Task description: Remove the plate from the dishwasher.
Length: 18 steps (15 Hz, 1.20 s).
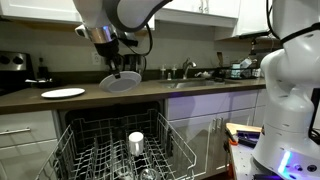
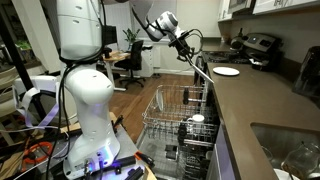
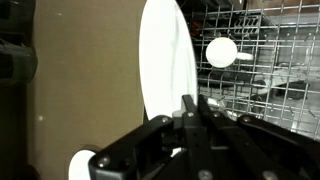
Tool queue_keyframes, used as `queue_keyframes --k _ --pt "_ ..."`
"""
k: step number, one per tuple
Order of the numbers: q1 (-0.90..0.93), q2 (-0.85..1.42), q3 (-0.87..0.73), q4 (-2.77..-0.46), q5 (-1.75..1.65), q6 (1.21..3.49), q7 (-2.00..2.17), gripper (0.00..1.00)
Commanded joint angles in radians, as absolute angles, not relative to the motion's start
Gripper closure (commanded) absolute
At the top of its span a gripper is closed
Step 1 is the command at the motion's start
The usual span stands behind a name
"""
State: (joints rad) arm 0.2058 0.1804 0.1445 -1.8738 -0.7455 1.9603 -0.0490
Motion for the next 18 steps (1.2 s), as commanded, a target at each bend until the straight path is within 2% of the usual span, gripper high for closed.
queue_keyframes --k 1,18 --pt "0.202 0.186 0.143 -1.877 -0.772 1.973 -0.034 0.99" --pt "0.212 0.198 0.127 -1.883 -0.862 1.939 0.047 0.99"
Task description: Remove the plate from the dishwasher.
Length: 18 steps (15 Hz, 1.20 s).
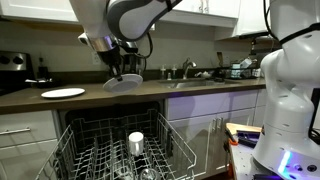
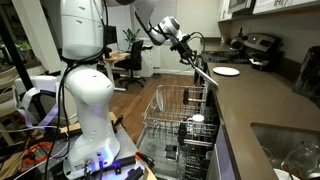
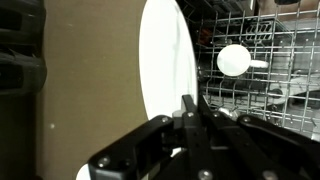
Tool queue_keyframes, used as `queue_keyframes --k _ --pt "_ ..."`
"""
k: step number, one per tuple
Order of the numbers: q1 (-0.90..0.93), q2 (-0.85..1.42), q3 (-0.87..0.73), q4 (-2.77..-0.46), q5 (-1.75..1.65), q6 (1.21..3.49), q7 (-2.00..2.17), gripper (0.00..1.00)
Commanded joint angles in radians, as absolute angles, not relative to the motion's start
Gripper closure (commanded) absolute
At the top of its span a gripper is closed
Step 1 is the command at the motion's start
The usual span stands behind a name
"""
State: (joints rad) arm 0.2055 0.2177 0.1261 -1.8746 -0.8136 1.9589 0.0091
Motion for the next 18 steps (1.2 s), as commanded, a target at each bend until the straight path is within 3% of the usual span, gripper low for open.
queue_keyframes --k 1,18 --pt "0.21 0.199 0.127 -1.886 -0.865 1.948 0.052 0.99" --pt "0.181 0.204 0.078 -1.974 -0.994 2.134 0.162 0.99"
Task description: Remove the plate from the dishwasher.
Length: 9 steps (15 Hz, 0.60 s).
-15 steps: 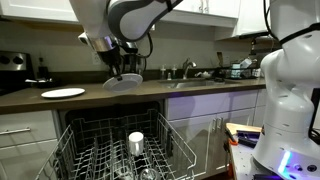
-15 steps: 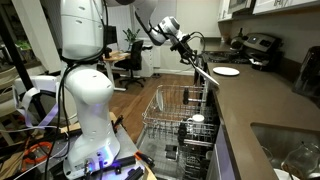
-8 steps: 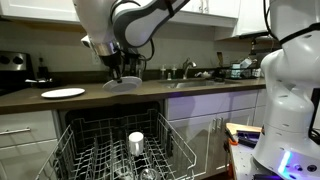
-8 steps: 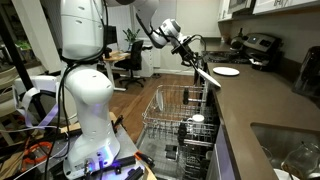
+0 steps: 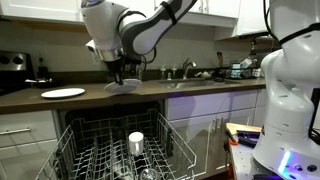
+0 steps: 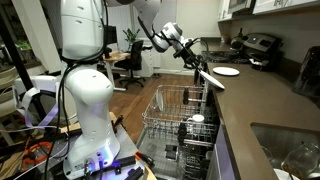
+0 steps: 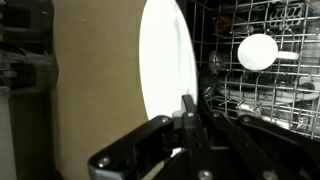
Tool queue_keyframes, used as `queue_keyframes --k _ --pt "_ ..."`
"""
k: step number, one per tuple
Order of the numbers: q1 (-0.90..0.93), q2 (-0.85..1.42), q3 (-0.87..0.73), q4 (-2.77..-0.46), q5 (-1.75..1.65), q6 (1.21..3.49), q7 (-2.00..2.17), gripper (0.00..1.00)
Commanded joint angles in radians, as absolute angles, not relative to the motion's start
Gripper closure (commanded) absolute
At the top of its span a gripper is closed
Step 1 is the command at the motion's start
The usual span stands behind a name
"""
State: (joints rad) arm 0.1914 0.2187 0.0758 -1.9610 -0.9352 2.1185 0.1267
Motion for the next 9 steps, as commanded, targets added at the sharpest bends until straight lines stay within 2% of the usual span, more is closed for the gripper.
queue_keyframes --k 1,4,5,8,9 --pt "0.181 0.204 0.078 -1.975 -1.004 2.132 0.166 0.99" --pt "0.177 0.202 0.084 -1.979 -0.998 2.134 0.167 0.99" --pt "0.177 0.219 0.089 -1.967 -0.969 2.116 0.146 0.94" --pt "0.177 0.219 0.089 -1.968 -0.969 2.118 0.146 0.94" --pt "0.177 0.219 0.089 -1.968 -0.969 2.118 0.146 0.99"
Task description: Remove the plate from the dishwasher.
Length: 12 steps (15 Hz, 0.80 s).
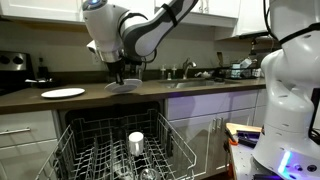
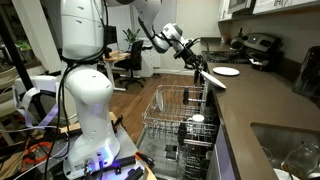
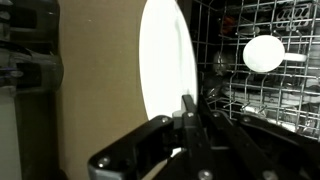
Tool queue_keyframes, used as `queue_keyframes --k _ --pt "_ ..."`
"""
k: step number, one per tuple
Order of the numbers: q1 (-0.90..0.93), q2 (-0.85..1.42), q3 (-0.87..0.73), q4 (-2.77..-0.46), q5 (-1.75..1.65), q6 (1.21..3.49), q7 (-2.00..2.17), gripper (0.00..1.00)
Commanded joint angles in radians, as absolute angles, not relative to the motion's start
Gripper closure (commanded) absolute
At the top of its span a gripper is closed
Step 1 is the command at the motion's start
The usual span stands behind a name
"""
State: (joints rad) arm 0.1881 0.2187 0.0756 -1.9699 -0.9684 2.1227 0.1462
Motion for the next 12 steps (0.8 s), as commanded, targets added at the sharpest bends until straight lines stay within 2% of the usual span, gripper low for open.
queue_keyframes --k 1,12 --pt "0.179 0.221 0.088 -1.967 -0.976 2.113 0.152 0.99" --pt "0.179 0.231 0.07 -1.969 -1.057 2.099 0.179 0.99"
